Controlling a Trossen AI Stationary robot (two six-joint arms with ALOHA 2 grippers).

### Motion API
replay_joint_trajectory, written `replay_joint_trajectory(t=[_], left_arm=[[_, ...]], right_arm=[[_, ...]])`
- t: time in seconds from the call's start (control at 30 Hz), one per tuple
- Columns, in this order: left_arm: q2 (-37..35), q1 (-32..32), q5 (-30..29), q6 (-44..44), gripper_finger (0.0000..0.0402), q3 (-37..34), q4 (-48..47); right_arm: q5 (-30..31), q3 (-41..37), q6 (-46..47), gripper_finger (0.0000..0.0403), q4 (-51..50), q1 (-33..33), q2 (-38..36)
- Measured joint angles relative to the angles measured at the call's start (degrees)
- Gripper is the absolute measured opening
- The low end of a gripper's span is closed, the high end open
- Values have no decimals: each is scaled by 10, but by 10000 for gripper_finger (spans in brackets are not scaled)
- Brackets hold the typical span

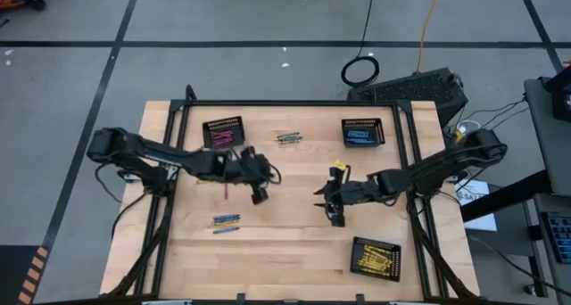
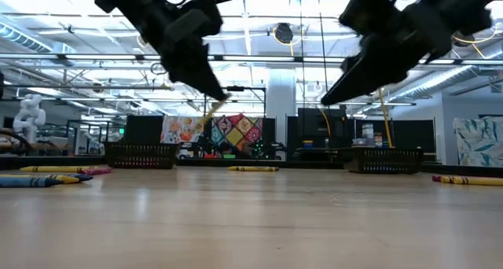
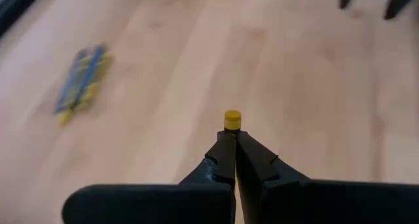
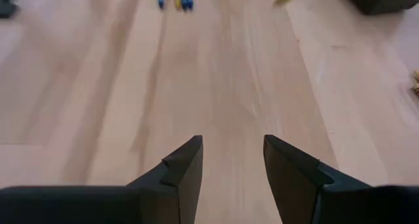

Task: Sort crayons
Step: Put the yellow crayon into the bottom black bin

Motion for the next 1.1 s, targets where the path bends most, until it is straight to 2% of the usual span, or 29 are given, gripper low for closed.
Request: replay_joint_trajectory(t=[0.13,0.3,0.47,0.57,0.7,0.9,1.1], left_arm=[[74,-21,0,2,0,0,109],[170,-24,4,15,0,50,122],[231,-24,5,32,0,98,123],[242,-24,23,71,0,112,123],[243,-19,39,75,4,118,123],[233,-6,98,85,70,118,119],[220,-3,105,85,140,121,84]], right_arm=[[0,0,25,146,-68,10,-57],[2,0,40,146,-77,14,-85],[2,0,40,146,-78,14,-71],[1,0,41,146,-78,14,-49],[1,0,59,146,-78,14,-11],[1,0,60,146,-47,14,58],[-1,0,63,149,43,-3,124]])
